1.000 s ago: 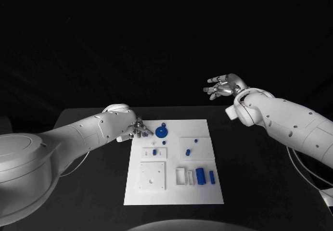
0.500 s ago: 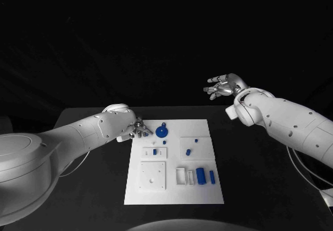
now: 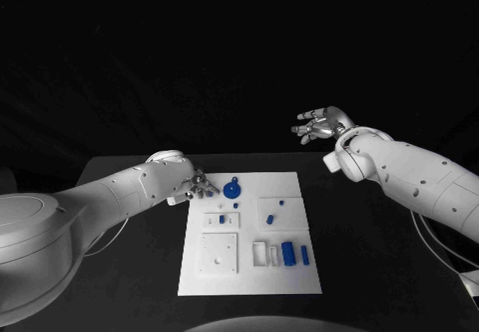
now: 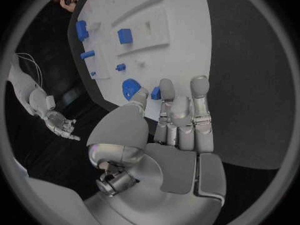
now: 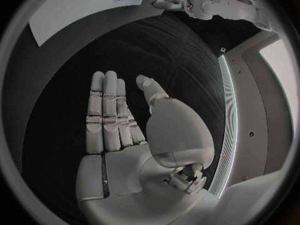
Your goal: Assemble the parts on the task board
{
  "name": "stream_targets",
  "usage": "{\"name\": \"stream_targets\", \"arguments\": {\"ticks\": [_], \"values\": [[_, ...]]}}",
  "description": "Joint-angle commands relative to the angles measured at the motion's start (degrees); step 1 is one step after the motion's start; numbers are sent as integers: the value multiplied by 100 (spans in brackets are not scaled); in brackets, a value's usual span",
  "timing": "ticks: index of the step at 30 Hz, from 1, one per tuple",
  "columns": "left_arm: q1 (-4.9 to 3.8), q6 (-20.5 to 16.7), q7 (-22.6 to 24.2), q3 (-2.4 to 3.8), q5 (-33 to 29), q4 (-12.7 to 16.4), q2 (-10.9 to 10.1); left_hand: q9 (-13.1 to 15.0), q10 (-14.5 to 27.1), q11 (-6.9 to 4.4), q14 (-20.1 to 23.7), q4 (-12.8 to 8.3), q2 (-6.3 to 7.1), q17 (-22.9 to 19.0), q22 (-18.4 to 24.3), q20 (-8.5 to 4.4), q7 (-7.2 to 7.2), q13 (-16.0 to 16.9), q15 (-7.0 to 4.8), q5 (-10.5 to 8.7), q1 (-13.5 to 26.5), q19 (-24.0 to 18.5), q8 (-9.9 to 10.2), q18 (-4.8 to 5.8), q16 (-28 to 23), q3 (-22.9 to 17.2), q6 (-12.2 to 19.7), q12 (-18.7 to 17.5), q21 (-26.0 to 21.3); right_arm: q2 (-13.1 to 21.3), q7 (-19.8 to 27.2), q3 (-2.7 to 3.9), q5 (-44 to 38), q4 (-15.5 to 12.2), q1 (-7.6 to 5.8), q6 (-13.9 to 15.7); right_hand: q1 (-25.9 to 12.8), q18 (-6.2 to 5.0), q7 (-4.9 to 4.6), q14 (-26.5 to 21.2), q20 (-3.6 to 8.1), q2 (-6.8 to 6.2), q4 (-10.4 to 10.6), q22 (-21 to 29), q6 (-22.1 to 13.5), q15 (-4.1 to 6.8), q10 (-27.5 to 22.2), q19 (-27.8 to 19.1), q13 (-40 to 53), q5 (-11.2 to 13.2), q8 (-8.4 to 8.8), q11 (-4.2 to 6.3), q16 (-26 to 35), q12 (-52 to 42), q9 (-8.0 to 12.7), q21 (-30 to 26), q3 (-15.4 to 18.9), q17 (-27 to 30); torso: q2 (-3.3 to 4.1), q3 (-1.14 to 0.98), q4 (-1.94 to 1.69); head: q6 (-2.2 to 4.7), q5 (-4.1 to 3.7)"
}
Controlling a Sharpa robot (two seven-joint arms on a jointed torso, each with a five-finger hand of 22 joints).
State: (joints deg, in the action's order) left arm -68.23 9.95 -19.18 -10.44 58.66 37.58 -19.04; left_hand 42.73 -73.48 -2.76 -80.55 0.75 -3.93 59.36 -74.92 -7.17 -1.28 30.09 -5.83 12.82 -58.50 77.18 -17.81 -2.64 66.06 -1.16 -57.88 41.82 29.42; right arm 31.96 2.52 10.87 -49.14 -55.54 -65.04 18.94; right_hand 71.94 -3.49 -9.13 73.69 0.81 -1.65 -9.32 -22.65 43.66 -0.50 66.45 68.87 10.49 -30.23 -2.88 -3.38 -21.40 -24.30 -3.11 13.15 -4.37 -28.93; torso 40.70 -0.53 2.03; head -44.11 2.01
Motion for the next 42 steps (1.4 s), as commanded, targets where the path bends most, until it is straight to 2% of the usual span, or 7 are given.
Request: {"name": "stream_targets", "arguments": {"ticks": [1,10,23,26,29,33,42], "values": [[1,-60,71,0,-53,-3,19,-1,46,-10,44,-26,-13,-5,-125,5,8,-6,-4,7,15,-40,-8,-10,-21,20,37,-1,-25,-4,-6,4,-3,7,0,-27,-18,36,10,-31,-5,-23,3,7,-40,6,-36,-13,-2,-21,-18,4,-8,-19,1,21,-13,-6,2,3,5,5,-5],[0,-77,35,0,-130,-32,34,3,44,-18,40,-79,-176,-10,-126,2,23,-10,-9,23,-71,-35,-19,-10,-27,-74,35,-8,-34,-2,-8,4,-3,10,0,-23,-13,35,9,-36,-6,-23,-3,22,-55,5,-38,-22,-4,-19,-16,3,-3,-16,2,35,-13,-2,2,-1,-3,-19,-23],[-1,17,35,0,-354,-28,46,65,52,-32,45,-469,-445,3,-135,-5,52,-12,-15,139,-479,-44,-65,10,-12,-415,81,-13,-24,-9,-18,4,-3,16,0,-31,-16,34,9,-32,-7,-16,0,29,-46,4,-38,-24,-6,-19,-18,3,3,-15,1,44,-16,7,3,0,-2,-25,-15],[-1,45,42,0,-378,-23,45,95,47,-28,40,-601,-492,7,-137,-3,49,-18,-13,233,-573,-44,-89,13,-4,-541,101,-21,-10,-10,-19,4,-3,20,0,-33,-16,34,9,-32,-7,-16,0,29,-46,4,-38,-24,-6,-19,-18,3,3,-15,1,44,-16,7,3,0,-2,-32,-12],[-1,74,60,0,-413,-16,42,160,39,-25,46,-768,-475,-7,-137,0,45,-34,-11,689,-666,-52,-151,17,-18,-708,111,-43,-12,-13,-19,4,-3,25,0,-38,-16,34,9,-32,-7,-16,0,29,-46,4,-38,-24,-6,-19,-18,3,3,-15,1,44,-16,7,3,0,-1,-39,-10],[-1,77,80,0,-456,11,27,652,-8,-30,31,-923,-455,-4,-142,-2,69,-54,-13,784,-593,-51,-465,28,-13,-1013,212,-70,23,-21,-18,4,-3,38,0,-44,-16,34,9,-32,-7,-16,0,29,-46,4,-38,-24,-6,-19,-18,3,3,-15,1,44,-16,7,6,-3,-7,-37,-5],[-52,-280,-19,2,-743,399,-265,1024,-97,-56,-49,-983,-390,65,-168,-19,102,-53,-29,993,-500,14,-515,34,41,-1231,153,-81,194,-7,-13,3,-3,37,0,-53,-27,34,9,-26,-7,-18,3,47,-55,5,-36,-28,-5,-24,-16,3,5,-18,2,59,-16,16,-3,-10,-6,-53,14]]}}
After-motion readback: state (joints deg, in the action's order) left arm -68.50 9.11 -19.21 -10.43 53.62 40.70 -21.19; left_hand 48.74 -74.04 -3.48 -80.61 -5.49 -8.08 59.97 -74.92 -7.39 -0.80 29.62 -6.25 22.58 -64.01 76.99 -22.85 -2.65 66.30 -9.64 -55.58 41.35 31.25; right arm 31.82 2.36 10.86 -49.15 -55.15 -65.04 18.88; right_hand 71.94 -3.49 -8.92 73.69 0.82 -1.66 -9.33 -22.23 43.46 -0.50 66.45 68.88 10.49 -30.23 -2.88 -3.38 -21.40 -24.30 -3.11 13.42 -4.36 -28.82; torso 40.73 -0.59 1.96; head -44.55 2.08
